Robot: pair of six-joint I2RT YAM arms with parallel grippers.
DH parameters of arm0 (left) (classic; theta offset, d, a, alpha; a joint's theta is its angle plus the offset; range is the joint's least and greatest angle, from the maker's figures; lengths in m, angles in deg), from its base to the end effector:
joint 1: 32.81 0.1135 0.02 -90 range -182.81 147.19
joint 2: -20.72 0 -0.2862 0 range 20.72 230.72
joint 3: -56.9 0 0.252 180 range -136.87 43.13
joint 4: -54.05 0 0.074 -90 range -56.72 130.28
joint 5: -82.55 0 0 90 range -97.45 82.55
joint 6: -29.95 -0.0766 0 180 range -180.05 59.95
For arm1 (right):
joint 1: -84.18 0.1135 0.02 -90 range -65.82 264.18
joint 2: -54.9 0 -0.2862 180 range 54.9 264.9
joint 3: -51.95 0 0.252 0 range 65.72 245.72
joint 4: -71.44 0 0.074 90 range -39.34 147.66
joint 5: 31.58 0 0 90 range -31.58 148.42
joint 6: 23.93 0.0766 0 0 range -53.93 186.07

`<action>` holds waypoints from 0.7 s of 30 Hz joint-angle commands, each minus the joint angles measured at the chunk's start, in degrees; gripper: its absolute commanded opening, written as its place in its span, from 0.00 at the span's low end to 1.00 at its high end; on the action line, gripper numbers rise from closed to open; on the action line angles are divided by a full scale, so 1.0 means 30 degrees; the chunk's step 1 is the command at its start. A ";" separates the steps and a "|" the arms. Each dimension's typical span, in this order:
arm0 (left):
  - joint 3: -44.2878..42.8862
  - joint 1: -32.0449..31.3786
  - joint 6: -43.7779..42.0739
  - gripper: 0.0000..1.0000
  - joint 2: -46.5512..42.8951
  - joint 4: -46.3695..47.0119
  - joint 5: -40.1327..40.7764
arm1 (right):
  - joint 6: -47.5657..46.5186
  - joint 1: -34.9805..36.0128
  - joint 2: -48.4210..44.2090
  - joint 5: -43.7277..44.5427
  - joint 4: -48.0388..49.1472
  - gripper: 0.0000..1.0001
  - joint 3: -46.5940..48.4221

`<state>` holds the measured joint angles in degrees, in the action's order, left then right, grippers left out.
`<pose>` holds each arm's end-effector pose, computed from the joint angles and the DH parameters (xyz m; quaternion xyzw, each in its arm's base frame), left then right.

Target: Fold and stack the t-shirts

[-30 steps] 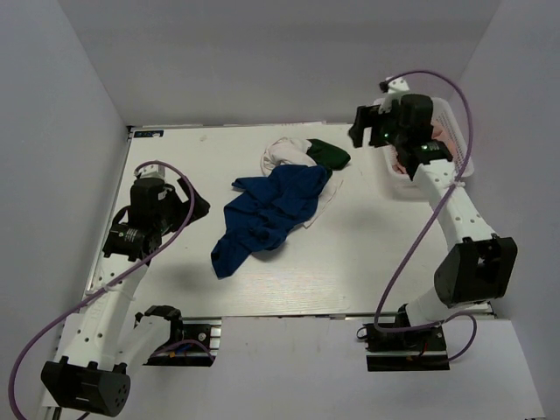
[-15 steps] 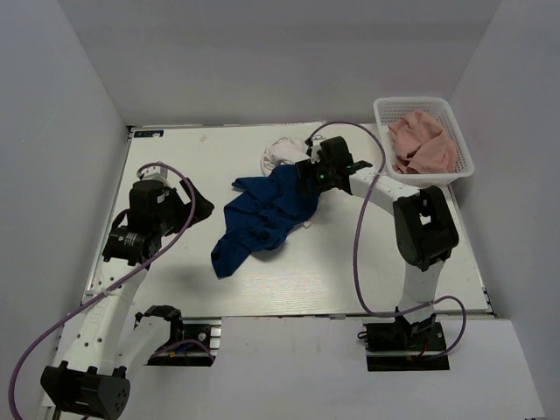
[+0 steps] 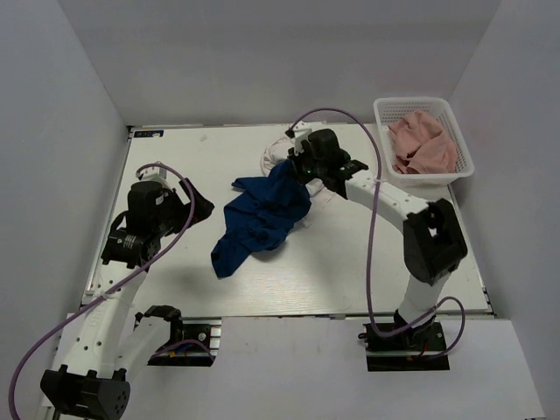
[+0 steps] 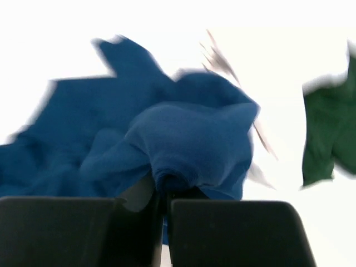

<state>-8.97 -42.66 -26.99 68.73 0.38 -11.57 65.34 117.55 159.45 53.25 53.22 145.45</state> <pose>0.1866 -0.0380 0.3155 -0.1629 0.8748 -0.1963 0.4119 0.3890 0.2645 0.2687 -0.2745 0.8174 0.1793 0.4737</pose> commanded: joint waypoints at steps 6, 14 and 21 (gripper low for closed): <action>0.0080 0.0118 0.0084 1.00 -0.0388 0.0527 -0.0472 | -0.4970 0.5161 -0.3416 -0.2092 -0.1797 0.00 -0.1783; 0.0080 0.0118 0.0084 1.00 -0.0915 0.0351 -0.0121 | -0.3160 0.7774 -0.1980 0.2557 -0.3325 0.80 -0.3456; 0.0080 0.0118 0.0084 1.00 -0.0915 0.0351 -0.0121 | -0.1778 0.8858 -0.4995 0.6806 0.1158 0.90 -0.7030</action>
<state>-8.97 -42.66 -26.99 66.79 1.30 -12.27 57.89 143.32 150.49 64.33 48.45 125.03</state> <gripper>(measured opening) 0.996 0.902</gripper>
